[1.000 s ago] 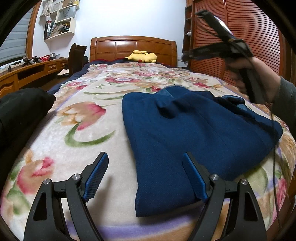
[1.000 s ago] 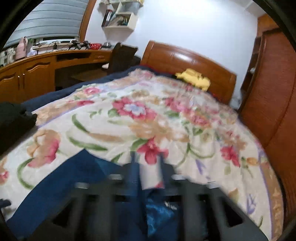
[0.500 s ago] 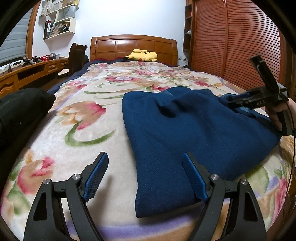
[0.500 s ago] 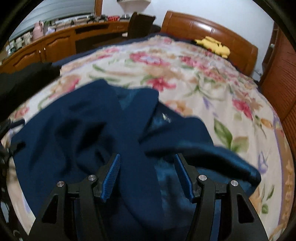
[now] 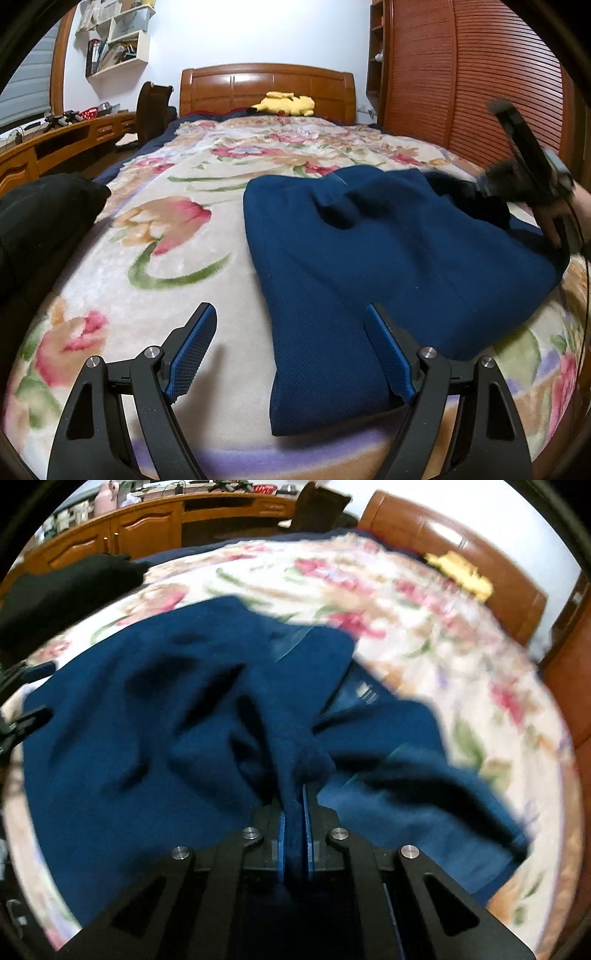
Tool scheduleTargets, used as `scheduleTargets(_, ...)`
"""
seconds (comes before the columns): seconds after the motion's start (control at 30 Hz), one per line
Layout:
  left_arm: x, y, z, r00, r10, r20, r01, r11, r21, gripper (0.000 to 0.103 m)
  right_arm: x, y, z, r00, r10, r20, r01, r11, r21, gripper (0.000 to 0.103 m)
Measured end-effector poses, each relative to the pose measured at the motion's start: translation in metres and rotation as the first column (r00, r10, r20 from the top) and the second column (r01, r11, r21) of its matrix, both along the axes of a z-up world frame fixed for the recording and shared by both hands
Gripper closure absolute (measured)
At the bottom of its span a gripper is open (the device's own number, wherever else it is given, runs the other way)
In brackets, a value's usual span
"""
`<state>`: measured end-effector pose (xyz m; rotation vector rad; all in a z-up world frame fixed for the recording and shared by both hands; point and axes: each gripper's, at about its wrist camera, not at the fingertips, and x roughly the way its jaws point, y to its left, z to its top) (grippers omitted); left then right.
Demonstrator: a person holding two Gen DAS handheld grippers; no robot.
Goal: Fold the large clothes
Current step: 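Press and straighten the folded jacket edge with the right tool, then grasp the navy jacket edge with both tools and fold it over onto itself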
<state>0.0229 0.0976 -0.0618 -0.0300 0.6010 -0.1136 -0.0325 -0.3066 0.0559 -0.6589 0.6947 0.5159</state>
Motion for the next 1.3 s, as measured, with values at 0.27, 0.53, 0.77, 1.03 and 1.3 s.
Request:
scheduleTargets(0.27, -0.001, 0.001, 0.000, 1.000, 0.009, -0.003, -0.009, 1.000, 0.007, 0.020, 0.068, 0.039, 0.036, 0.954, -0.132, 0.269, 0.111, 0.989, 0.093, 0.093)
scheduleTargets(0.53, 0.005, 0.007, 0.016, 1.000, -0.005, -0.023, 0.004, 1.000, -0.031, 0.020, 0.094, -0.039, 0.009, 0.960, -0.244, 0.135, 0.233, 0.968, 0.092, 0.040)
scheduleTargets(0.77, 0.045, -0.001, 0.053, 1.000, -0.025, 0.017, 0.024, 1.000, 0.019, 0.020, 0.117, -0.172, -0.004, 0.890, -0.455, 0.027, 0.441, 0.875, 0.201, 0.039)
scheduleTargets(1.03, 0.126, -0.010, 0.056, 0.997, -0.017, -0.071, 0.024, 0.996, 0.087, 0.023, 0.132, -0.197, -0.040, 0.919, -0.380, -0.101, 0.391, 0.854, 0.342, 0.040)
scheduleTargets(1.3, 0.204, 0.002, 0.023, 0.974, 0.040, -0.223, -0.017, 0.995, 0.102, 0.023, 0.113, -0.197, -0.035, 0.951, -0.300, -0.069, 0.303, 0.875, 0.378, 0.049)
